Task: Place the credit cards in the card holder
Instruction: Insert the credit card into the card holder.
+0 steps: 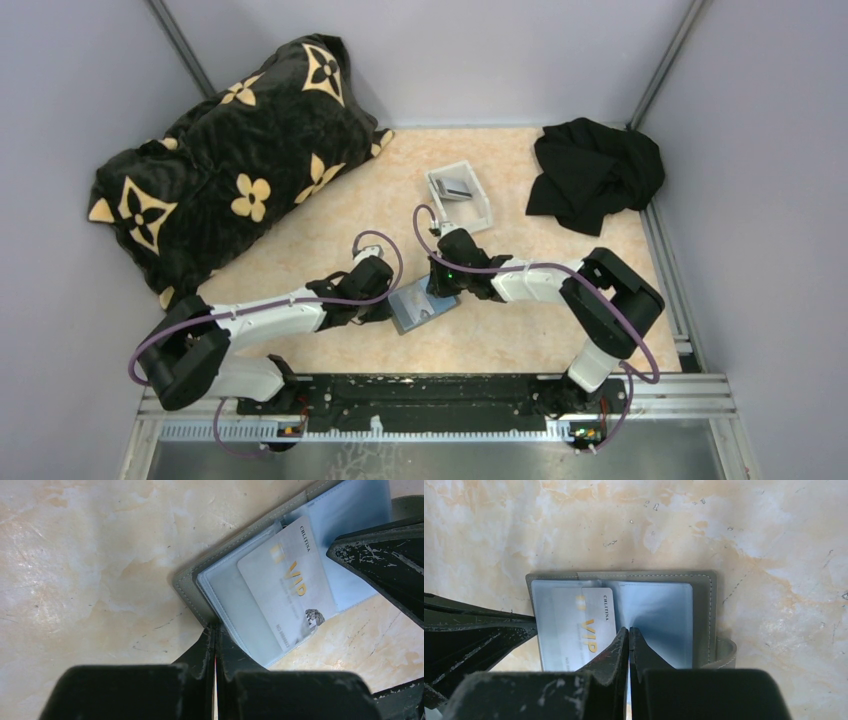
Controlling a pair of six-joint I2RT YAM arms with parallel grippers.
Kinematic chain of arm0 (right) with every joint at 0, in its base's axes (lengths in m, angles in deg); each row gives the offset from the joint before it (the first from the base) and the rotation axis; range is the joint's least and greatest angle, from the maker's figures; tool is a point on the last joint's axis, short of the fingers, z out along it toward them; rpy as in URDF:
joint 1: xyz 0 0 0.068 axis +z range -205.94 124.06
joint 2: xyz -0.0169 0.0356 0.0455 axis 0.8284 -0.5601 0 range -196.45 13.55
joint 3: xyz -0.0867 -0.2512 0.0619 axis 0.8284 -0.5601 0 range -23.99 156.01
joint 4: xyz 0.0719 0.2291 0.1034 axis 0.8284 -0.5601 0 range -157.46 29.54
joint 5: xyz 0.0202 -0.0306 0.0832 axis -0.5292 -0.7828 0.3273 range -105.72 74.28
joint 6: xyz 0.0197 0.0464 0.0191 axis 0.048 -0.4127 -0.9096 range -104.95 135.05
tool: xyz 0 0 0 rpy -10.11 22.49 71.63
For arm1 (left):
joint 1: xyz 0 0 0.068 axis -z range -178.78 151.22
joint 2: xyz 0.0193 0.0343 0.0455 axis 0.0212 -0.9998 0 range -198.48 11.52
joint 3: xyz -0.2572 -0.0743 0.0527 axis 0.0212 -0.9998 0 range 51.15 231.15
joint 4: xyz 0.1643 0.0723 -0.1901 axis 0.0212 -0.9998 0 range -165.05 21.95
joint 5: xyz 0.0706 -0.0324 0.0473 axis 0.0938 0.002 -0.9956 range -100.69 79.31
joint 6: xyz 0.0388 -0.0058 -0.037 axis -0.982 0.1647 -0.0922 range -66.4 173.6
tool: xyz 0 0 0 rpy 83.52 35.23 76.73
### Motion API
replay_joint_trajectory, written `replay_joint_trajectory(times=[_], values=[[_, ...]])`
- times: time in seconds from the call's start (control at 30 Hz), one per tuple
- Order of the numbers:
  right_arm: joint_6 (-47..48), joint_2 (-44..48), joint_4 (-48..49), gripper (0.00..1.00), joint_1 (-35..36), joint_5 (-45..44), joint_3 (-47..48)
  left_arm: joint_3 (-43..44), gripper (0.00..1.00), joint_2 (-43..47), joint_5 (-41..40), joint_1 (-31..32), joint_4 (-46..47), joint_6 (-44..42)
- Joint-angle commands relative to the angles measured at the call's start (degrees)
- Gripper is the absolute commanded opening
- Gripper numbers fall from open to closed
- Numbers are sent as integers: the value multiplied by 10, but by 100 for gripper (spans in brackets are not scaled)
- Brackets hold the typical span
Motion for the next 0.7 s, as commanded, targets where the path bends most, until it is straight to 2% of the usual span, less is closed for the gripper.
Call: replay_joint_trajectory(times=[0.0,0.67], values=[[10,9,15,0,-1,-3,-8,-35,0,-37,16,4,-46,1],[7,-4,20,0,46,-9,-7,-33,0,-41,19,4,-41,0]])
